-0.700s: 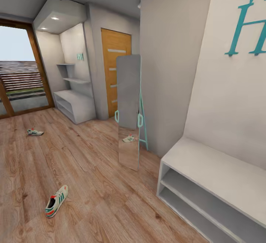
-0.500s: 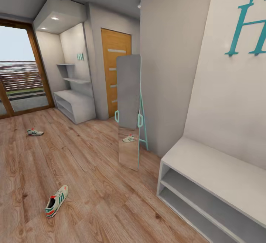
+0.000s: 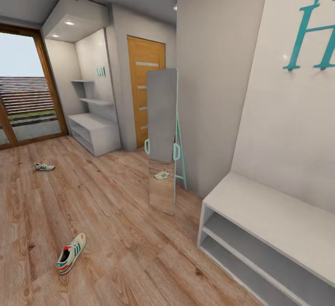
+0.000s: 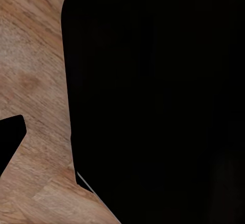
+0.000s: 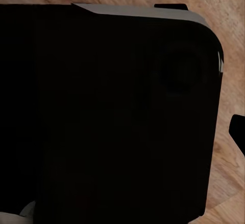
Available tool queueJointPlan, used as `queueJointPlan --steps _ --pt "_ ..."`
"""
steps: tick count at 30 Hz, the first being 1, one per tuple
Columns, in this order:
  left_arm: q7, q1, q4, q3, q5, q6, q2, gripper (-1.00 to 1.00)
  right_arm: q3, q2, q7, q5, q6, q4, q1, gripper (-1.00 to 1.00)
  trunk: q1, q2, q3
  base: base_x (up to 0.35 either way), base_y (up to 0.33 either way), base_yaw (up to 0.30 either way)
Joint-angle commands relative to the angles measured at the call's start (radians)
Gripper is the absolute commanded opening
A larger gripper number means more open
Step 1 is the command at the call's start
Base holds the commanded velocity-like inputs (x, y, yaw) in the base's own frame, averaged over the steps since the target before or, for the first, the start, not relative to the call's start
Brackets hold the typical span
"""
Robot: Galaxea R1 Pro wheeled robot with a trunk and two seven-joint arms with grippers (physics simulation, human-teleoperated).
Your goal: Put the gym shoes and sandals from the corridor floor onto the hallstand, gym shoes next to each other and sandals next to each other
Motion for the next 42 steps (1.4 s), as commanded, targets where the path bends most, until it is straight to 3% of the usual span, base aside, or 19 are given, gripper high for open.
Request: queueJointPlan --steps 1,15,25,33,34,42 --pt "-0.001 0.0 -0.001 0.0 0.0 -0.001 0.0 1.0 0.0 0.0 0.0 0.0 -0.004 -0.001 0.0 1.0 0.0 0.0 -0.001 0.0 0.0 0.0" --pt "-0.001 -0.002 -0.018 -0.006 -0.001 -0.001 0.0 1.0 0.0 -0.002 -0.002 0.001 -0.023 -0.011 0.0 1.0 0.0 0.0 -0.001 0.0 0.0 0.0" --pt "0.001 -0.01 -0.075 -0.006 -0.005 -0.001 0.005 1.0 0.001 -0.027 -0.004 0.002 -0.079 -0.023 0.0 1.0 0.0 0.0 -0.001 0.0 0.0 0.0" --pt "0.008 -0.012 -0.12 -0.006 -0.007 -0.001 0.009 1.0 -0.001 -0.051 -0.004 0.002 -0.123 -0.068 0.0 1.0 0.0 0.0 -0.001 0.0 0.0 0.0" --pt "0.008 -0.012 -0.208 -0.007 -0.008 -0.001 0.009 1.0 -0.001 -0.052 -0.004 0.002 -0.149 -0.14 0.0 1.0 0.0 0.0 -0.001 0.0 0.0 0.0" --pt "0.011 -0.013 -0.222 -0.012 -0.012 -0.003 0.015 1.0 -0.002 -0.056 -0.004 0.001 -0.188 -0.223 -0.001 1.0 0.0 0.0 -0.001 0.0 0.0 0.0"
